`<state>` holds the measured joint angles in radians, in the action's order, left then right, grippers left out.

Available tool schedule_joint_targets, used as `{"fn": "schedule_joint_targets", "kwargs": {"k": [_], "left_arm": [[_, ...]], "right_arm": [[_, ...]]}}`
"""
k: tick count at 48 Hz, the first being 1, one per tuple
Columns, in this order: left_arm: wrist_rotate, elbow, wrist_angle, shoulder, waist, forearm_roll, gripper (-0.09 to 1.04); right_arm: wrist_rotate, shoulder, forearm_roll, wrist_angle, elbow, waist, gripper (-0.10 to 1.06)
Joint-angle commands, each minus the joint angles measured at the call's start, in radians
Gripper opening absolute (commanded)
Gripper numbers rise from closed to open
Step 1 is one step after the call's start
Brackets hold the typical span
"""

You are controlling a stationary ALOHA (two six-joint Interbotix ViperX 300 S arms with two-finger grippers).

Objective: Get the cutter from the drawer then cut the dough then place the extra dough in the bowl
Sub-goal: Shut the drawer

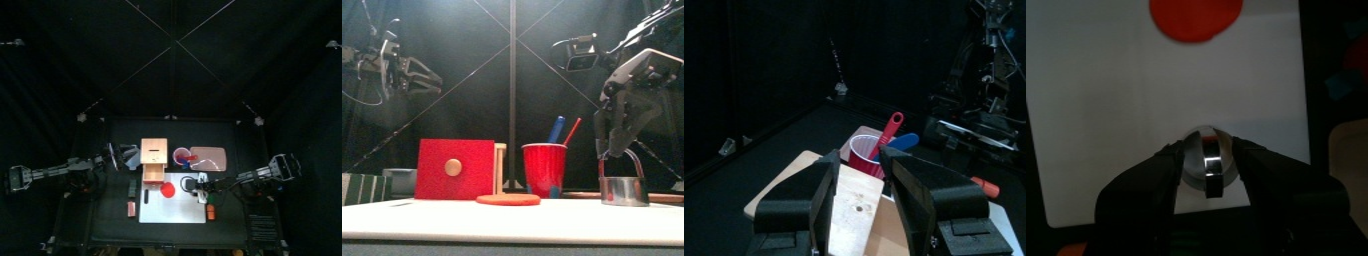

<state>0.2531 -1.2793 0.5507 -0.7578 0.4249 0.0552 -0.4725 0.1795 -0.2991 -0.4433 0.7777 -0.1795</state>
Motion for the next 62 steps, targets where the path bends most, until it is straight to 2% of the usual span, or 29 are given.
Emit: {"fn": "schedule_joint_targets", "kwargs": {"k": [1, 8, 14, 18, 26, 29, 38, 44, 49, 54, 59, 62], "left_arm": [[0.002, 0.028, -0.018, 0.006, 0.018, -0.015, 0.77], [-0.003, 0.08, -0.081, 0.046, 0.089, -0.086, 0.77], [0.002, 0.17, -0.21, 0.109, 0.166, -0.118, 0.74], [-0.002, 0.249, -0.31, 0.17, 0.192, -0.133, 0.67], [-0.008, 0.408, -0.402, 0.282, 0.201, -0.038, 0.44], [-0.008, 0.468, -0.454, 0.319, 0.202, 0.002, 0.39], [-0.014, 0.634, -0.647, 0.439, 0.193, 0.071, 0.37], [-0.026, 0.71, -0.723, 0.495, 0.196, 0.135, 0.37], [-0.067, 0.779, -0.799, 0.549, 0.198, 0.196, 0.37], [-0.153, 0.854, -0.905, 0.611, 0.202, 0.218, 0.37], [-0.27, 0.93, -0.992, 0.683, 0.221, 0.166, 0.37], [-0.373, 0.982, -1.04, 0.738, 0.235, 0.092, 0.37]], "right_arm": [[0.0, 0.017, -0.017, -0.028, -0.071, -0.005, 0.8], [0.003, 0.005, -0.083, -0.051, -0.147, 0.0, 0.8], [0.008, -0.044, -0.089, -0.048, -0.229, 0.005, 0.78], [0.017, -0.089, -0.087, -0.051, -0.276, 0.002, 0.73], [0.02, -0.184, -0.092, -0.051, -0.344, -0.003, 0.51], [0.015, -0.213, -0.087, -0.049, -0.362, -0.003, 0.41], [0.014, -0.276, -0.044, 0.02, -0.413, 0.0, 0.13], [0.011, -0.296, -0.028, 0.115, -0.419, 0.005, 0.06], [0.012, -0.316, -0.021, 0.173, -0.42, 0.006, 0.06], [0.008, -0.334, -0.017, 0.215, -0.423, 0.009, 0.06], [0.009, -0.356, -0.002, 0.23, -0.437, 0.009, 0.06], [0.009, -0.367, 0.003, 0.235, -0.449, 0.012, 0.06]]}}
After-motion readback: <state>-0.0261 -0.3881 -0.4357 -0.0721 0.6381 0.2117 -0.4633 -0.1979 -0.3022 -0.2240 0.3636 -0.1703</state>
